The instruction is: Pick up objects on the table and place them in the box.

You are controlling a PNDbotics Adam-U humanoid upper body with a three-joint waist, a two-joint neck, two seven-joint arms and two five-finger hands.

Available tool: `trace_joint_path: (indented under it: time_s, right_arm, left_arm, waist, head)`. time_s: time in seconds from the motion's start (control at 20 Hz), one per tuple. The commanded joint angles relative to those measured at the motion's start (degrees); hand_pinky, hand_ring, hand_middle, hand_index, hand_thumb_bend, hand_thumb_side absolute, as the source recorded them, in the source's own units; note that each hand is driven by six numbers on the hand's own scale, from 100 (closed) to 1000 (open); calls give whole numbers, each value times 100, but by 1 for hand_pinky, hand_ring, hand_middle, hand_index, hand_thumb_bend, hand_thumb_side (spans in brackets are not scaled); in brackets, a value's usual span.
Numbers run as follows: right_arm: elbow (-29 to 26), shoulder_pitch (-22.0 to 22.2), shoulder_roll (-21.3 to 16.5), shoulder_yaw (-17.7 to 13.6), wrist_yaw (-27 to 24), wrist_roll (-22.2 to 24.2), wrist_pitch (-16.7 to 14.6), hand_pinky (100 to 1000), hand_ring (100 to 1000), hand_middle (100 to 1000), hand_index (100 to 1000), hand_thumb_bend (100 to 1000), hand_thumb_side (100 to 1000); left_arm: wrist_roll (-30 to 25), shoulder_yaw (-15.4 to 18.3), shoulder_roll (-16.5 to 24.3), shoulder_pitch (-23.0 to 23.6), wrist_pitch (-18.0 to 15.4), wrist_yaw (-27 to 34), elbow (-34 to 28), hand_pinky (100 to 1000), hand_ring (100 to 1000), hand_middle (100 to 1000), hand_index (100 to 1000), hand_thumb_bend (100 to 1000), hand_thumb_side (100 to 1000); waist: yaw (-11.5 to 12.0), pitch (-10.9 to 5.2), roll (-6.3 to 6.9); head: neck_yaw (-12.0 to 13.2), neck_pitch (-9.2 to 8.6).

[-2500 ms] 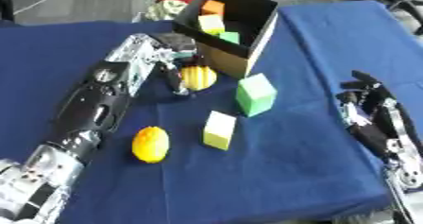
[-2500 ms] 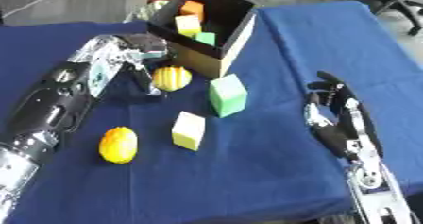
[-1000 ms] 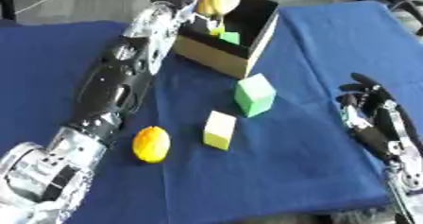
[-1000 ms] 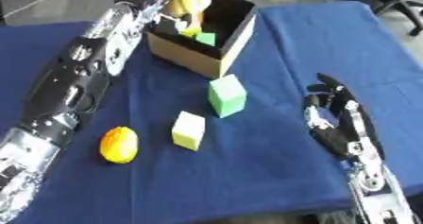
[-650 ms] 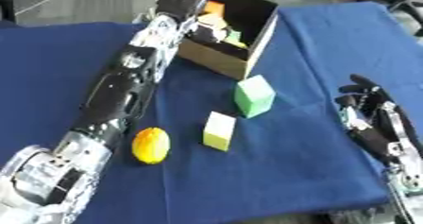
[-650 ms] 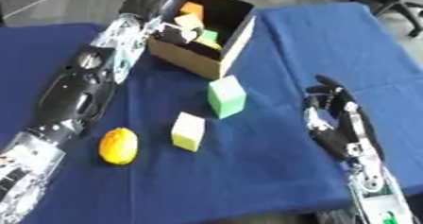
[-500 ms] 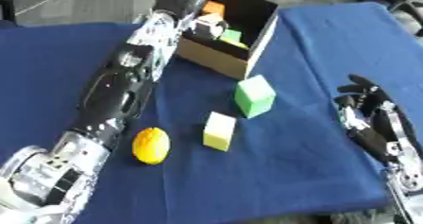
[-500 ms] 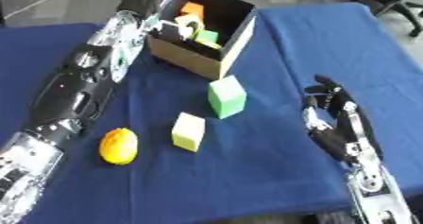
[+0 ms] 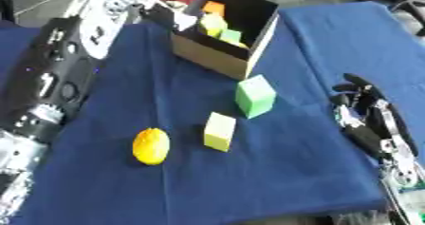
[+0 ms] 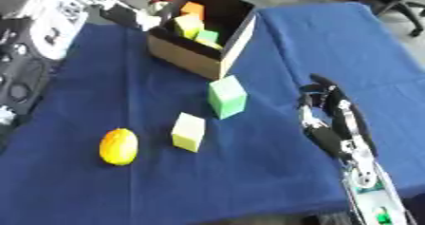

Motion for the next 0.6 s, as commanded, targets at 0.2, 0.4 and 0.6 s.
trace_joint_path:
  time_s: [0.2, 0.4, 0.6]
  right_arm:
    - [-46, -14, -186, -51, 63, -33, -14, 727, 665, 692, 894, 100, 318]
    - [-41, -22, -186, -53, 72, -36, -16, 727, 665, 692, 894, 100, 317]
    - [-32, -22, -196, -57, 77, -46, -16, 727, 665, 692, 894, 100, 316]
  left_arm:
    - [-1816, -973, 938, 455, -153, 825, -853, 795, 709, 707, 841, 420, 390]
    - [-2144, -1253, 939, 752, -213, 905, -852, 794, 704, 702, 839, 404, 362]
    - [-2165, -1490, 998, 847, -361, 917, -867, 807, 719, 721, 857, 444, 418]
  waist:
    - [47, -203, 94]
    - [52, -201, 79]
    - [64, -198, 79]
  head:
    - [-29, 61]
    - [-35, 62]
    - [-26, 78]
